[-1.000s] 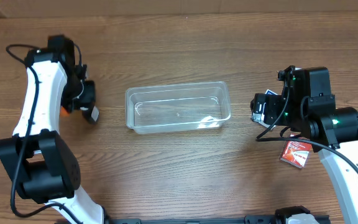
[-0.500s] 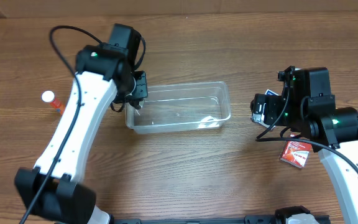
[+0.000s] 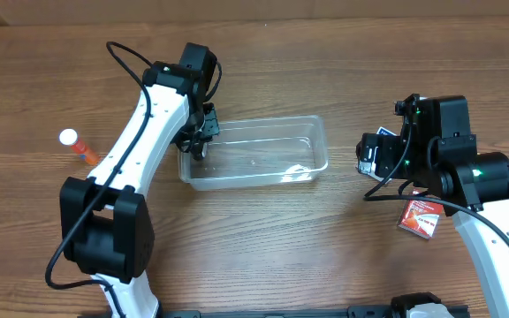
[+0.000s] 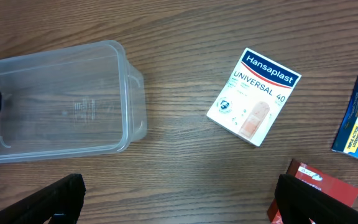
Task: Pack container
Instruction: 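Carry the dark bottle into the container's left end and release, then move the left gripper to the orange tube and grasp it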
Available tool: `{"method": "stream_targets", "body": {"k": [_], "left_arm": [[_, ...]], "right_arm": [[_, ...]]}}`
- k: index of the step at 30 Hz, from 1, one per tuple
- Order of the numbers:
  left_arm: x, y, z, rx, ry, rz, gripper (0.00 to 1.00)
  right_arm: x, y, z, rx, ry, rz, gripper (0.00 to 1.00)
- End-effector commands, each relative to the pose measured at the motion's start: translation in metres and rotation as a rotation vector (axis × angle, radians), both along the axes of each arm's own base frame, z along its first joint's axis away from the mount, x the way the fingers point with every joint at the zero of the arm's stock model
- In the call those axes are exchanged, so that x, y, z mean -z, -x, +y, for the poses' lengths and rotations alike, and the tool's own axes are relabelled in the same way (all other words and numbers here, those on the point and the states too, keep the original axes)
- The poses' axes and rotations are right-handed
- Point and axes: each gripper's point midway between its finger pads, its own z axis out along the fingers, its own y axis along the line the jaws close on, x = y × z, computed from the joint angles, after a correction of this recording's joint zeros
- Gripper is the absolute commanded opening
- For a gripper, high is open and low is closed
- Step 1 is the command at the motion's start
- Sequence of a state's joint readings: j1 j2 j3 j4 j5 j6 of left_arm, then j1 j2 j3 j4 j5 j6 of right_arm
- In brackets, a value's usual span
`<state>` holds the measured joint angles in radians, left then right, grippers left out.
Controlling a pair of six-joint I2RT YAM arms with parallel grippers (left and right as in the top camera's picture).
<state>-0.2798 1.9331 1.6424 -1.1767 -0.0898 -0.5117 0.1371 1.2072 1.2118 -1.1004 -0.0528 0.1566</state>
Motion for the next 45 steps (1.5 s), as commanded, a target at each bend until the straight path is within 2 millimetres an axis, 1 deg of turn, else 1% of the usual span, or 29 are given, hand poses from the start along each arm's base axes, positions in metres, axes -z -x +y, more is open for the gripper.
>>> {"method": "stream_targets", "body": {"k": [1, 3, 4, 6, 7, 8, 10, 12, 13, 15, 17, 18, 19, 20, 22, 23, 24, 25, 26, 27, 28, 29, 31, 33, 34, 36, 40, 42, 45], "left_arm": [[0.014, -0.004, 0.002, -0.025, -0.026, 0.021, 0.06], [0.023, -0.004, 0.001, -0.024, -0.027, 0.042, 0.08], [0.026, -0.004, 0.001, -0.024, -0.026, 0.049, 0.22], [0.028, -0.003, 0.001, -0.023, -0.026, 0.057, 0.42], [0.028, -0.003, 0.001, -0.022, -0.026, 0.057, 0.57], [0.028, -0.004, 0.0, -0.017, -0.025, 0.055, 0.6], [0.027, -0.006, -0.001, 0.012, -0.022, 0.05, 0.59], [0.019, -0.008, -0.005, 0.05, -0.003, 0.042, 0.59], [0.011, -0.011, -0.006, 0.051, 0.0, 0.03, 0.6], [-0.011, -0.019, -0.009, 0.062, 0.01, -0.012, 0.61], [-0.042, -0.025, -0.01, 0.067, 0.022, -0.067, 0.62], [-0.06, -0.025, -0.01, 0.067, 0.028, -0.095, 0.65], [-0.085, -0.025, -0.007, 0.063, 0.025, -0.138, 0.82], [-0.102, -0.024, -0.003, 0.056, 0.019, -0.171, 1.0], [-0.14, -0.021, 0.013, 0.023, 0.017, -0.25, 1.0], [-0.159, -0.018, 0.028, -0.014, 0.021, -0.292, 1.0], [-0.173, -0.013, 0.045, -0.054, 0.021, -0.321, 1.0], [-0.184, -0.007, 0.067, -0.107, 0.013, -0.343, 1.0], [-0.191, -0.001, 0.088, -0.157, 0.003, -0.353, 1.0], [-0.196, 0.006, 0.112, -0.217, -0.009, -0.357, 1.0], [-0.197, 0.016, 0.145, -0.306, -0.026, -0.346, 1.0], [-0.193, 0.025, 0.173, -0.386, -0.036, -0.321, 1.0], [-0.177, 0.036, 0.211, -0.484, -0.047, -0.263, 1.0], [-0.156, 0.04, 0.23, -0.515, -0.038, -0.201, 1.0], [-0.142, 0.04, 0.236, -0.525, -0.037, -0.163, 1.0], [-0.113, 0.038, 0.242, -0.518, -0.033, -0.093, 1.0], [-0.056, 0.028, 0.246, -0.495, -0.022, 0.04, 1.0], [-0.033, 0.025, 0.248, -0.494, -0.016, 0.095, 1.0], [-0.006, 0.02, 0.25, -0.493, -0.008, 0.149, 1.0]], "right_arm": [[-0.013, -0.006, -0.001, 0.005, -0.007, -0.036, 1.0], [-0.012, -0.006, -0.001, 0.005, -0.006, -0.036, 1.0], [-0.012, -0.006, -0.001, 0.005, -0.007, -0.036, 1.0], [-0.012, -0.006, -0.001, 0.005, -0.007, -0.035, 1.0], [-0.012, -0.006, -0.001, 0.005, -0.007, -0.035, 1.0], [-0.012, -0.006, -0.001, 0.005, -0.006, -0.035, 1.0], [-0.012, -0.005, -0.001, 0.005, -0.006, -0.032, 1.0], [-0.012, -0.005, -0.001, 0.005, -0.006, -0.031, 1.0], [-0.012, -0.005, -0.001, 0.005, -0.006, -0.03, 1.0], [-0.012, -0.005, -0.001, 0.005, -0.006, -0.03, 1.0], [-0.012, -0.005, -0.001, 0.005, -0.006, -0.03, 1.0], [-0.012, -0.005, -0.001, 0.005, -0.006, -0.03, 1.0], [-0.012, -0.005, -0.001, 0.005, -0.006, -0.03, 1.0], [-0.012, -0.005, -0.001, 0.005, -0.006, -0.03, 1.0], [-0.012, -0.005, -0.001, 0.005, -0.006, -0.03, 1.0], [-0.012, -0.005, -0.001, 0.005, -0.006, -0.03, 1.0], [-0.012, -0.005, -0.001, 0.005, -0.006, -0.03, 1.0], [-0.012, -0.005, -0.001, 0.005, -0.006, -0.03, 1.0], [-0.012, -0.005, -0.001, 0.005, -0.006, -0.03, 1.0], [-0.012, -0.005, -0.001, 0.005, -0.006, -0.03, 1.0], [-0.012, -0.005, -0.001, 0.005, -0.006, -0.031, 1.0], [-0.012, -0.005, -0.001, 0.005, -0.006, -0.031, 1.0], [-0.012, -0.005, -0.001, 0.005, -0.006, -0.033, 1.0], [-0.012, -0.005, -0.001, 0.005, -0.006, -0.032, 1.0], [-0.012, -0.005, -0.001, 0.005, -0.006, -0.032, 1.0], [-0.012, -0.005, -0.001, 0.005, -0.006, -0.032, 1.0], [-0.012, -0.005, -0.001, 0.005, -0.006, -0.032, 1.0], [-0.012, -0.005, -0.001, 0.005, -0.006, -0.032, 1.0], [-0.012, -0.005, -0.001, 0.005, -0.006, -0.032, 1.0]]}}
